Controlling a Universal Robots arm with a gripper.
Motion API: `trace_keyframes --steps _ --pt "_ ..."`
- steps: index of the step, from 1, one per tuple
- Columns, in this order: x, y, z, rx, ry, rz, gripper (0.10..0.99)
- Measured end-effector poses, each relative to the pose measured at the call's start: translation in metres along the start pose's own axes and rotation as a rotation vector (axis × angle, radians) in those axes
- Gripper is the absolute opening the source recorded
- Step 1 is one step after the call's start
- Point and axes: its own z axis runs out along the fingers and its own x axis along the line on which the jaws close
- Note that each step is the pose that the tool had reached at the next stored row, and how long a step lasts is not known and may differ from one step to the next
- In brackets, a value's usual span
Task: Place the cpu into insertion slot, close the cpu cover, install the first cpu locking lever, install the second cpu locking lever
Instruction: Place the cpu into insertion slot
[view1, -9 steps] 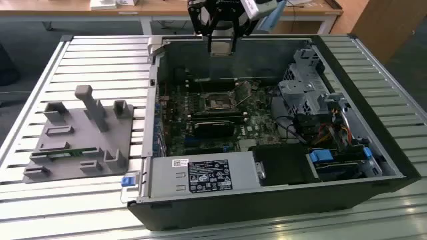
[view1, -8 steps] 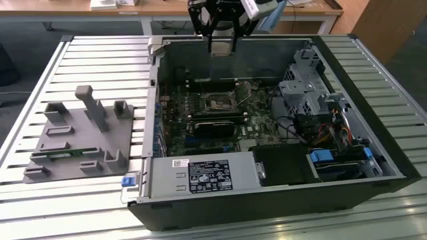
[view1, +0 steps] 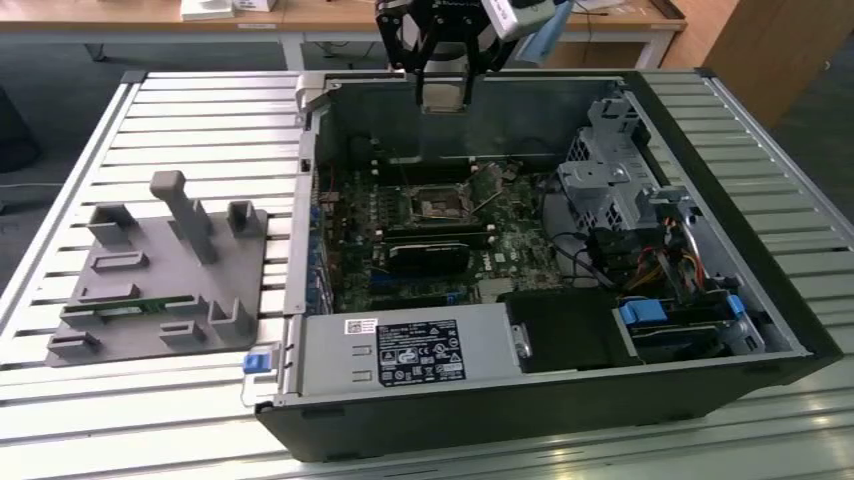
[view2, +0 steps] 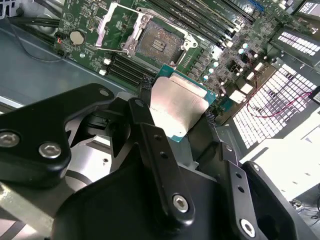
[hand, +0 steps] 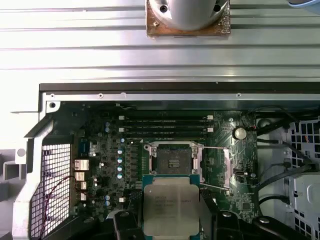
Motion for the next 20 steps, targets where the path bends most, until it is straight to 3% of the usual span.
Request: trace_keyframes --steps 20 --pt "0.0 0.0 0.0 -0.001 -0.006 0.067 0.541"
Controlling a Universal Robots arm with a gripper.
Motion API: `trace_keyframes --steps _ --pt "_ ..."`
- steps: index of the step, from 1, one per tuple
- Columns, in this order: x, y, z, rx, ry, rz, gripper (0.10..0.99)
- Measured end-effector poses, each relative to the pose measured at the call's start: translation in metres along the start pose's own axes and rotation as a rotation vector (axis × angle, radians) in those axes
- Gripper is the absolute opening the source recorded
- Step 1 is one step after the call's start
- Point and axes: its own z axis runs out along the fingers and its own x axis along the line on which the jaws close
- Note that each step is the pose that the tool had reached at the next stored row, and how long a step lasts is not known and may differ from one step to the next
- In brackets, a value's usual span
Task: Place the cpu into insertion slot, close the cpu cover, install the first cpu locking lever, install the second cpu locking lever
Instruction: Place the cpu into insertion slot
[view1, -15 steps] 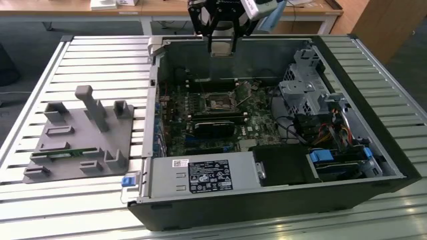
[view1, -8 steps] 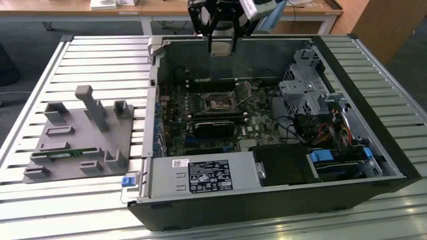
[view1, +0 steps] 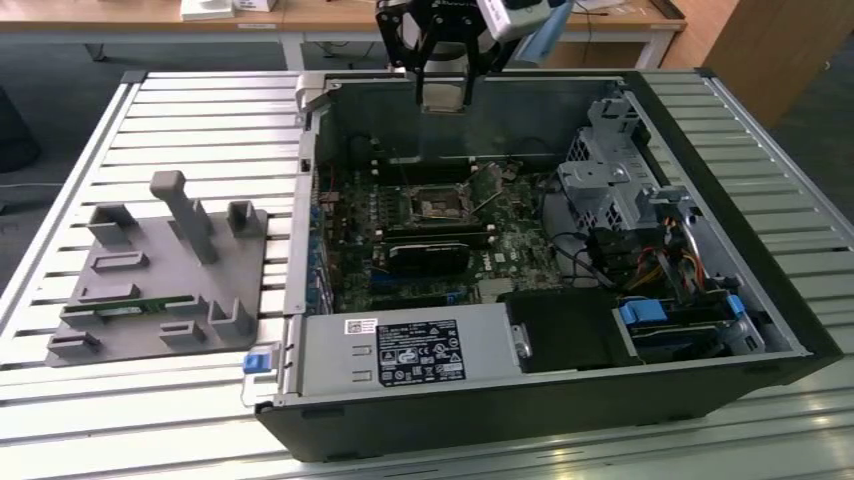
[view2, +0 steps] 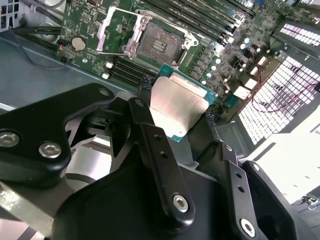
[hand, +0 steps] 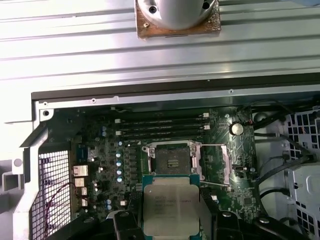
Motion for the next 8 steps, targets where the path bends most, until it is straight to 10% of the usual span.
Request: trace_keyframes --steps 8 --pt "0.0 0.0 0.0 -0.001 -0.0023 0.026 0.541"
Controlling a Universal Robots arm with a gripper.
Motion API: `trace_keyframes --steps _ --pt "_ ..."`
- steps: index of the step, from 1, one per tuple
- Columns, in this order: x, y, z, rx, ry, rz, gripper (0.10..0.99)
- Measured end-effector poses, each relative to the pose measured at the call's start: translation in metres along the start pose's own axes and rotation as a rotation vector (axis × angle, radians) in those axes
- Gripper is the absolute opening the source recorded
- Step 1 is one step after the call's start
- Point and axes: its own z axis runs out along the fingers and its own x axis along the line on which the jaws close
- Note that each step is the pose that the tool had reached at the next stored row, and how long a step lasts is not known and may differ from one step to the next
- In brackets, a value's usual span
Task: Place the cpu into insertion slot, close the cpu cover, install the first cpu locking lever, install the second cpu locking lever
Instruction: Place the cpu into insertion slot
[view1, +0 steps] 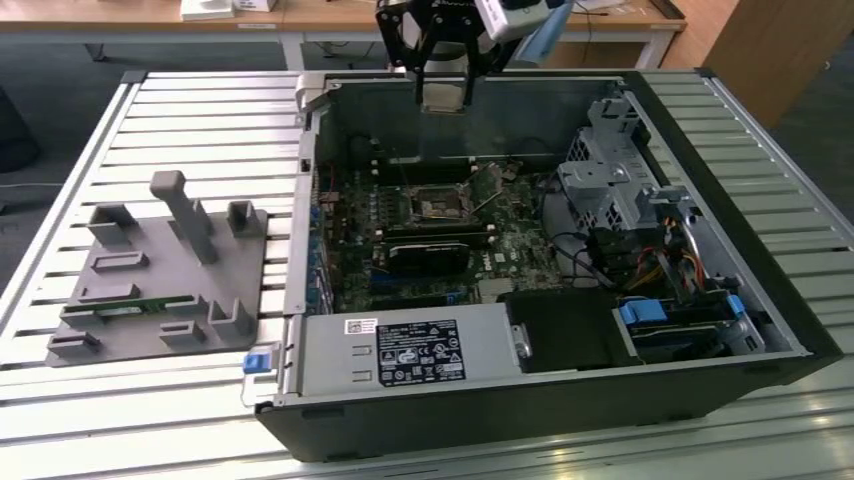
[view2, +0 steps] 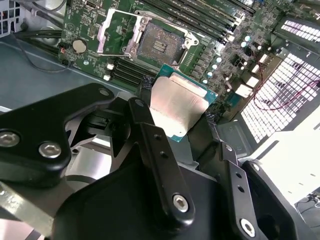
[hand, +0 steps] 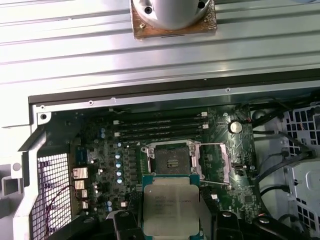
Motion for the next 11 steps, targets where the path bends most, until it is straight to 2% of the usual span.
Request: trace_keyframes --steps 11 --pt "0.0 0.0 0.0 -0.001 -0.0026 0.029 0.541"
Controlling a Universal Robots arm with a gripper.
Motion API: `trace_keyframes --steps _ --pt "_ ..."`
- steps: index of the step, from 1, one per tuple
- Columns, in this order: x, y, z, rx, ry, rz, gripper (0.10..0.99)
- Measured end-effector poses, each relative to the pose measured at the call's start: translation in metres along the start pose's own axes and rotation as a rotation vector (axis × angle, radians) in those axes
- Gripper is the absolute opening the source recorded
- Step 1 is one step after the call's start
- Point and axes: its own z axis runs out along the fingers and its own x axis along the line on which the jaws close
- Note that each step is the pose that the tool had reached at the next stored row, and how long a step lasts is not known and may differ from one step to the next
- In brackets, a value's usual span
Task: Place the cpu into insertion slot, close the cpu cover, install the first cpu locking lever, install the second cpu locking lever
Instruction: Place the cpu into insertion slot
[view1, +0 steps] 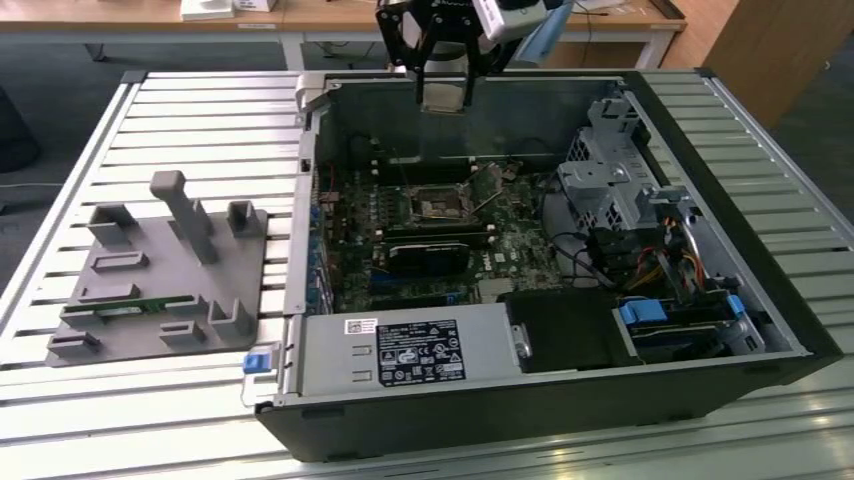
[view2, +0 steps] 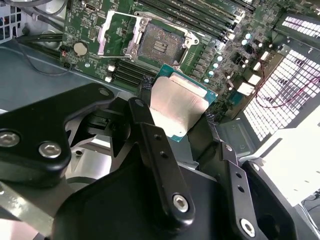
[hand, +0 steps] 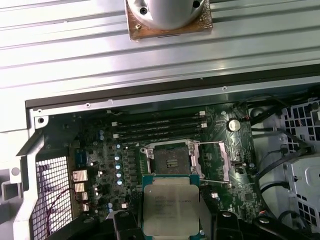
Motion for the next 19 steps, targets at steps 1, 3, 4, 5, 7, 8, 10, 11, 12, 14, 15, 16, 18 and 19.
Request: trace_keyframes --steps 1,3,4,5,7,8,10,11,12,14,15,16,18,19 --pt "0.0 0.0 0.0 0.0 -0.0003 0.003 0.541" --pt "0.0 0.0 0.0 0.0 -0.0008 0.008 0.541" --pt "0.0 0.0 0.0 0.0 -0.001 0.011 0.541" --pt "0.0 0.0 0.0 0.0 -0.0013 0.014 0.541" --pt "0.0 0.0 0.0 0.0 -0.0019 0.02 0.541" --pt "0.0 0.0 0.0 0.0 -0.0021 0.023 0.541" --pt "0.0 0.0 0.0 -0.001 -0.0026 0.029 0.541" --pt "0.0 0.0 0.0 -0.001 -0.0029 0.032 0.541" --pt "0.0 0.0 0.0 -0.001 -0.0031 0.035 0.541" --pt "0.0 0.0 0.0 -0.001 -0.0037 0.041 0.541" --pt "0.0 0.0 0.0 -0.001 -0.0039 0.044 0.541" --pt "0.0 0.0 0.0 -0.001 -0.0041 0.046 0.541" --pt "0.0 0.0 0.0 -0.001 -0.0046 0.052 0.541" --pt "0.0 0.0 0.0 -0.001 -0.0049 0.054 0.541"
